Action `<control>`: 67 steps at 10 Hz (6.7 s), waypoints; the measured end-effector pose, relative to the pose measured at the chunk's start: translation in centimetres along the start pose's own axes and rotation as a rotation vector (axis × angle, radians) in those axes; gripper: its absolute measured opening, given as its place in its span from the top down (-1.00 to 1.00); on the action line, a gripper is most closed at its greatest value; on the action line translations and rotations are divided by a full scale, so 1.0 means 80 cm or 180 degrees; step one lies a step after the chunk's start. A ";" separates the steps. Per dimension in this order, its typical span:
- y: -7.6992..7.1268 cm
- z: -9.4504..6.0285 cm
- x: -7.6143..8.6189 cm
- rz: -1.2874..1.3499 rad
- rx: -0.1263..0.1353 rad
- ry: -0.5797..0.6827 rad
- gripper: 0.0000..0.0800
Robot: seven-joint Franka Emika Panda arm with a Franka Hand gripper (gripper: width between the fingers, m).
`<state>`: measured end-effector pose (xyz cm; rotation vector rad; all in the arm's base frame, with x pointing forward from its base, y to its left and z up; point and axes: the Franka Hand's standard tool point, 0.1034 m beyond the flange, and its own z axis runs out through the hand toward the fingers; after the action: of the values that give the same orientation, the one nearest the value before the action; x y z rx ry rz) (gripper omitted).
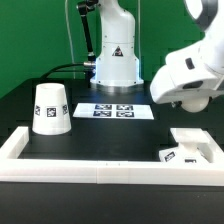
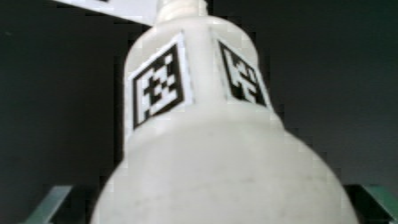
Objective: Assemble lamp
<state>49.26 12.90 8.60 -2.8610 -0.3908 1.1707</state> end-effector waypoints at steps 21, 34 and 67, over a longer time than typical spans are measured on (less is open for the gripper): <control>0.034 -0.081 -0.007 0.0040 -0.0048 0.1131 -0.44; 0.046 -0.141 0.035 0.0060 -0.0283 0.3512 -0.44; 0.044 -0.145 0.068 0.0054 -0.0269 0.4096 -0.44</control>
Offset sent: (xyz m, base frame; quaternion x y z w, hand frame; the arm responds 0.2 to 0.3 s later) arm 0.0000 0.0000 0.0000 0.0000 0.1938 0.0000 0.9810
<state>61.80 11.63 12.81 -2.9319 -0.3052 -0.7789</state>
